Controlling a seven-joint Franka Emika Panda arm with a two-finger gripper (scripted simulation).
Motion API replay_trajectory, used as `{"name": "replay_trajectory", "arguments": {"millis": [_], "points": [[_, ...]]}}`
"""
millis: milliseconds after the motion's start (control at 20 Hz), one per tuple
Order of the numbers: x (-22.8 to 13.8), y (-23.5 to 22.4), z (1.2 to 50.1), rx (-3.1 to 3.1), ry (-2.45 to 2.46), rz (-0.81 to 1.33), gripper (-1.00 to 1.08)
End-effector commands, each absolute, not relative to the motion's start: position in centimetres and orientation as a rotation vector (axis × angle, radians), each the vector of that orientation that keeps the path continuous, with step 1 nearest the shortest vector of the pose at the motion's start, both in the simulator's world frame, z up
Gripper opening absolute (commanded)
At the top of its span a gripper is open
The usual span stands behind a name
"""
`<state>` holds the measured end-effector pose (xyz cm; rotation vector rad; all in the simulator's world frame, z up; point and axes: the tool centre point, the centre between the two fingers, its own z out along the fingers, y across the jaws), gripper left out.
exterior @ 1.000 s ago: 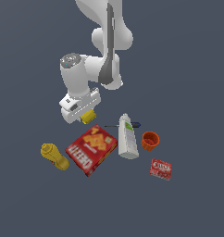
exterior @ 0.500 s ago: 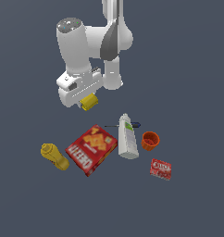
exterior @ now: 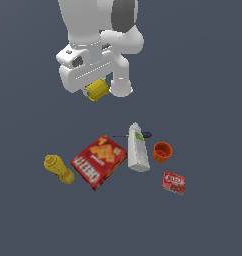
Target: Pick up a designated object from a clutter of objects.
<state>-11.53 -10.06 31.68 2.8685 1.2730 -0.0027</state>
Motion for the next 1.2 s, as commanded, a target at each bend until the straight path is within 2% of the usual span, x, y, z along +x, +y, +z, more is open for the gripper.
{"name": "replay_trajectory", "arguments": {"millis": [0,600,1150], "points": [[-11.8,-9.6,34.1,2.868,1.274,-0.002,-1.00],[-12.7,-7.8,43.4,2.870,1.277,0.000,-1.00],[-12.7,-7.3,46.2,2.870,1.278,0.000,-1.00]]}}
